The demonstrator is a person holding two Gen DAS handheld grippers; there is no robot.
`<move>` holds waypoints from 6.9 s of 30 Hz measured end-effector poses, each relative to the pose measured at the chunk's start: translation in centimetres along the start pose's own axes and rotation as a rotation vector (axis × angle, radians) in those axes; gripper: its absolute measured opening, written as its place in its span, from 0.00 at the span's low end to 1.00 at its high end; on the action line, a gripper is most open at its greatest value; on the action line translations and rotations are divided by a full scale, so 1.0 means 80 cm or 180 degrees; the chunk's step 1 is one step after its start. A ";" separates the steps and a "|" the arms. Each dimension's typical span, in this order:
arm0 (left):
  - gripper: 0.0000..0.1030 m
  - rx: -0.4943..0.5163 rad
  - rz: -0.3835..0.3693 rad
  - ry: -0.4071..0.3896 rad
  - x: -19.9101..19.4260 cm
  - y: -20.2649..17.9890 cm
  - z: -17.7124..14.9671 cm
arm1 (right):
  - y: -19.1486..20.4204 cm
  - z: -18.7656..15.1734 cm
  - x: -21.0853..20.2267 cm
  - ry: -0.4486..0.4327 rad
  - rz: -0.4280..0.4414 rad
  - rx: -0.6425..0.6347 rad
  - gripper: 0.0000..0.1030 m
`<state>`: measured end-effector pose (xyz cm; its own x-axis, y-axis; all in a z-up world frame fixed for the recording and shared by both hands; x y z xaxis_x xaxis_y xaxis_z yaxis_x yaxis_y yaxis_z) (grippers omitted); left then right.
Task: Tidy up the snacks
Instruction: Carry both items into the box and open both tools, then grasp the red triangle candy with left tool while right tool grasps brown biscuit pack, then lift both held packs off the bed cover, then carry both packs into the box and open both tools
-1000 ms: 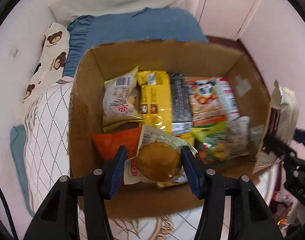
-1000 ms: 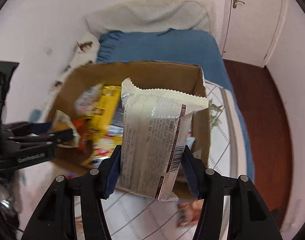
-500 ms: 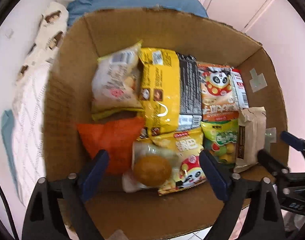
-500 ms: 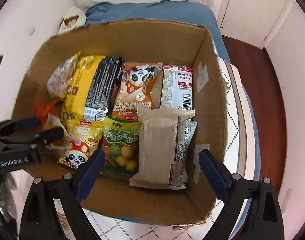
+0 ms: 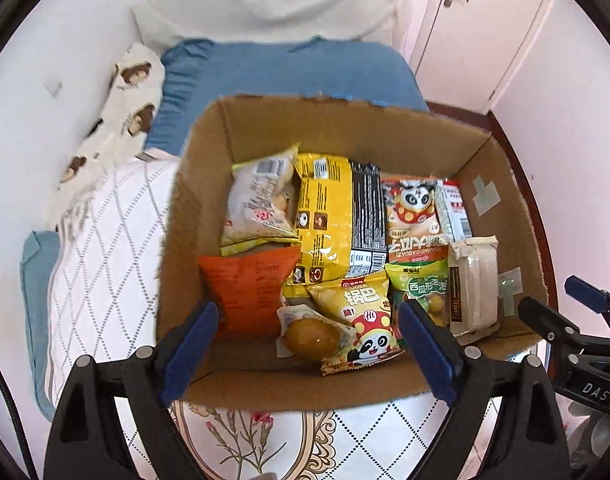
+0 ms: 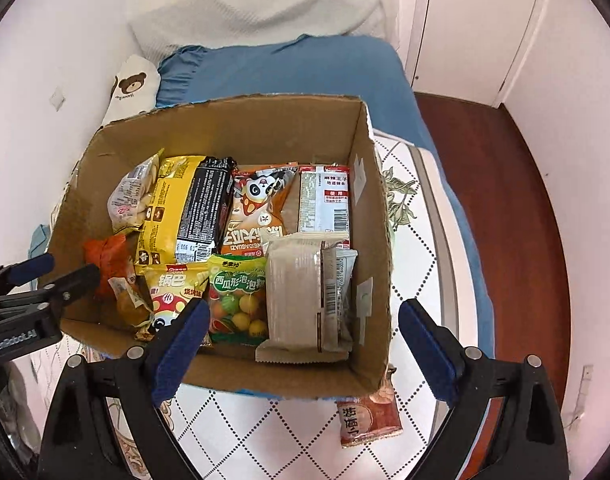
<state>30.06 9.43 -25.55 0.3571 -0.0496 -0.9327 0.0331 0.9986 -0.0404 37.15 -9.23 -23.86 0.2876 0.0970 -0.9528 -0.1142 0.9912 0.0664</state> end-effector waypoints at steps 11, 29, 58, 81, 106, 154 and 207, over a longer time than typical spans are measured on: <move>0.90 0.0026 0.0029 -0.0546 -0.082 -0.008 -0.036 | 0.005 -0.040 -0.069 -0.0431 -0.0035 0.0040 0.96; 0.90 0.0021 -0.0045 -0.1054 -0.183 -0.019 -0.097 | 0.020 -0.104 -0.200 -0.1114 -0.0007 0.0025 0.98; 0.90 -0.0911 0.0351 0.0403 0.061 0.065 -0.199 | -0.086 -0.139 0.122 0.0397 0.0198 0.0402 0.73; 0.43 -0.0492 0.0157 0.0607 0.140 0.083 -0.141 | -0.006 -0.183 0.151 0.0643 0.0225 0.0156 0.63; 0.46 -0.0243 -0.0211 0.1359 0.139 0.019 -0.358 | 0.032 -0.343 0.115 0.1093 0.0362 -0.0066 0.61; 0.51 -0.0524 -0.0256 0.1248 0.131 0.084 -0.335 | 0.036 -0.321 0.177 0.1014 0.0258 0.0230 0.77; 0.42 -0.0039 -0.0838 0.0590 -0.049 -0.097 -0.179 | 0.026 -0.242 -0.002 0.0121 0.0903 0.0331 0.56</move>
<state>15.00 2.09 -26.70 0.1618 -0.3037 -0.9389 0.0901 0.9520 -0.2924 18.44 -8.95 -29.34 0.2221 0.3699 -0.9022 -0.0863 0.9291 0.3597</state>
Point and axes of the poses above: each gripper's, at about its wrist camera, not at the fingertips, and x roughly the way its jaws point, y to its left, z to its top, the point moved 4 cm from there along x, roughly the way its jaws point, and after that the axes turned 1 degree about y, right-handed, at the moved point
